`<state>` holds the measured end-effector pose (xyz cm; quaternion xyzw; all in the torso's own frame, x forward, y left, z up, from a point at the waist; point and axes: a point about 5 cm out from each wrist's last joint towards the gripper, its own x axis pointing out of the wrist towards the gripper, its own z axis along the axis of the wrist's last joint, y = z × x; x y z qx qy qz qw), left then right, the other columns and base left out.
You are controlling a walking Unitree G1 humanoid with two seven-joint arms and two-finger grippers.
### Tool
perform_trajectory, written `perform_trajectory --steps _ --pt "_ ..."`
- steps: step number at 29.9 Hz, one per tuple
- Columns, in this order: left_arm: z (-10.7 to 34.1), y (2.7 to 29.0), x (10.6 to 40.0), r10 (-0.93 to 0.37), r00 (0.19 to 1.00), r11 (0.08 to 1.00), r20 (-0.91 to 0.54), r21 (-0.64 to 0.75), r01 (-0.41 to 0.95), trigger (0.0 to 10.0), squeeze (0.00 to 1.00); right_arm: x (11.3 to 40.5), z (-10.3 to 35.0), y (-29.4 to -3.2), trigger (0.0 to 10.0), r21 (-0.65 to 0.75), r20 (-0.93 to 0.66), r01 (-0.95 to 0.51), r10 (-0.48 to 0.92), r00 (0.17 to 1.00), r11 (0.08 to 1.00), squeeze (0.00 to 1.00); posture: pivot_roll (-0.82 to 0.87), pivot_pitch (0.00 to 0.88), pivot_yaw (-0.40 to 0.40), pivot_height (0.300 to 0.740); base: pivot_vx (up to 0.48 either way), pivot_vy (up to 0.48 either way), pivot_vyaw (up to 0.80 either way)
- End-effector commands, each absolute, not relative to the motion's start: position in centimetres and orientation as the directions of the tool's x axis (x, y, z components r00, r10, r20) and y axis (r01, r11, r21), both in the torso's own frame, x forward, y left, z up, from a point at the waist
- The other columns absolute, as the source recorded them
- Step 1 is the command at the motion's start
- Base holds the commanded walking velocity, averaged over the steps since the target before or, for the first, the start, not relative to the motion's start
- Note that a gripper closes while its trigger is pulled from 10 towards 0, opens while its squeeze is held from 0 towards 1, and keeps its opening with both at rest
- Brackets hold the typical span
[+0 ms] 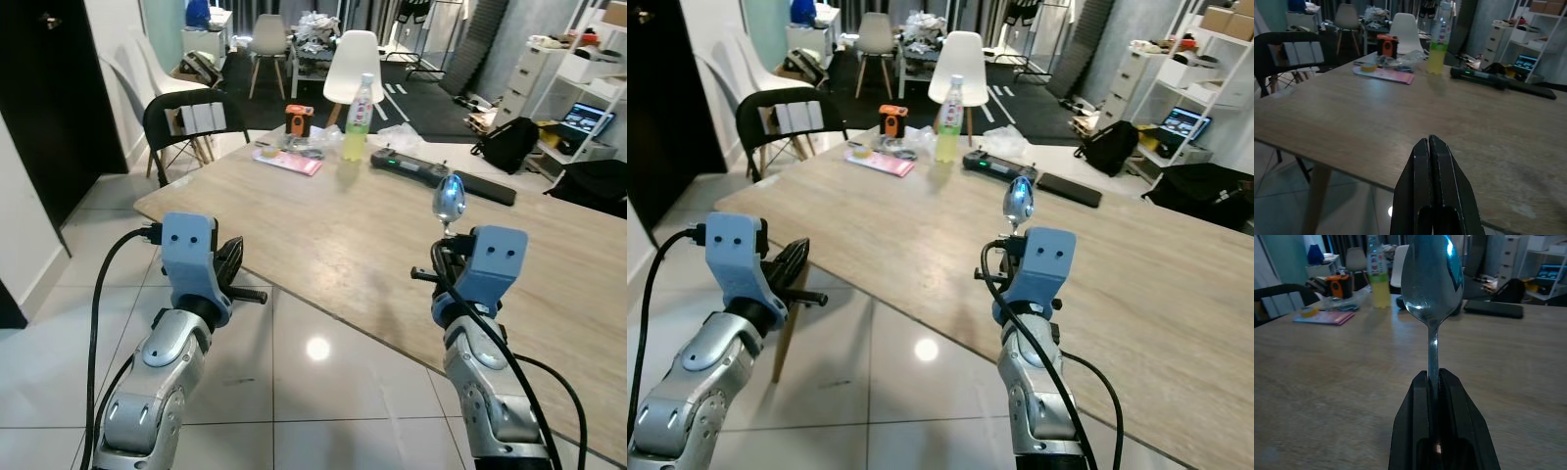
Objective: Setting the table
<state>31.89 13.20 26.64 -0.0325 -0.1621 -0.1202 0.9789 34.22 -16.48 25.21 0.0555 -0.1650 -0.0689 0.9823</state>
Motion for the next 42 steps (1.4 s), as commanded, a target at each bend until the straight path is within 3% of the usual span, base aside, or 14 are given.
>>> perform_trajectory --steps 1,16,42 --pt "26.19 13.12 31.95 -0.231 0.925 0.968 0.301 -0.024 0.249 10.0 0.0 34.09 25.12 -16.81 10.0 0.127 0.317 0.133 -0.167 0.933 0.983 0.0 0.07 0.146 -0.008 0.74 0.0 0.0 0.0" --pt "26.25 13.01 31.97 -0.234 0.924 0.967 0.303 -0.027 0.254 10.0 0.0 34.2 25.06 -16.9 10.0 0.142 0.305 0.135 -0.173 0.937 0.981 0.0 0.06 0.146 -0.01 0.74 0.0 0.0 0.0" --pt "26.1 12.94 31.97 -0.238 0.923 0.966 0.302 -0.023 0.257 10.0 0.0 34.39 25.08 -16.8 10.0 0.159 0.298 0.117 -0.16 0.941 0.98 0.0 0.07 0.132 -0.016 0.74 0.0 0.0 -0.8"
